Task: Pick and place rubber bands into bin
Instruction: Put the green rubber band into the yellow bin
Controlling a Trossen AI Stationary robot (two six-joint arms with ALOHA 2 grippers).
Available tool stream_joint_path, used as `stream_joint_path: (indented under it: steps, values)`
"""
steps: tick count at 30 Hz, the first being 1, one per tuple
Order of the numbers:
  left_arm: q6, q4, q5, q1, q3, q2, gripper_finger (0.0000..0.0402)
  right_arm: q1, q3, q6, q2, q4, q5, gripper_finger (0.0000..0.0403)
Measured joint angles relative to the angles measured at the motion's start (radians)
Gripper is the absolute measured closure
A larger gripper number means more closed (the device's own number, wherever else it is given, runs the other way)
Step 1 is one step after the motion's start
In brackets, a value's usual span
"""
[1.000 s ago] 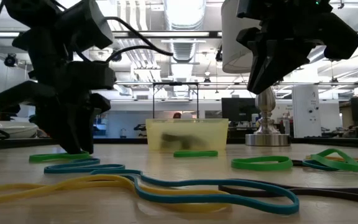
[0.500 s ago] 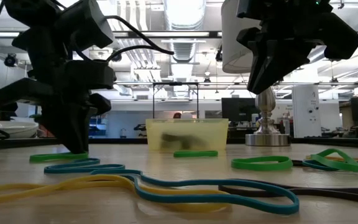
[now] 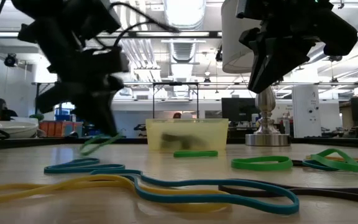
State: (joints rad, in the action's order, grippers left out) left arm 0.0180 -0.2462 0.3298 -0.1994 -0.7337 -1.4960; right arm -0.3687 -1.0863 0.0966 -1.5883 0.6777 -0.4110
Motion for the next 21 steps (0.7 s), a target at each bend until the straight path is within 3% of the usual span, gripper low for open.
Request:
stream_joint_path:
  steps: [9, 14, 21]
  values:
    - [0.261, 0.269, 0.176, 0.012, -0.034, 0.001, 0.0402, 0.000, 0.000, -0.011, 0.000, -0.001, 0.000, 0.0342]
    - [0.406, 0.443, 0.199, 0.056, -0.036, 0.002, 0.0402, 0.000, 0.000, -0.011, 0.000, -0.002, 0.000, 0.0342]
    - [0.461, 0.552, 0.200, 0.156, -0.036, 0.002, 0.0402, 0.000, 0.000, -0.011, 0.000, -0.002, 0.000, 0.0342]
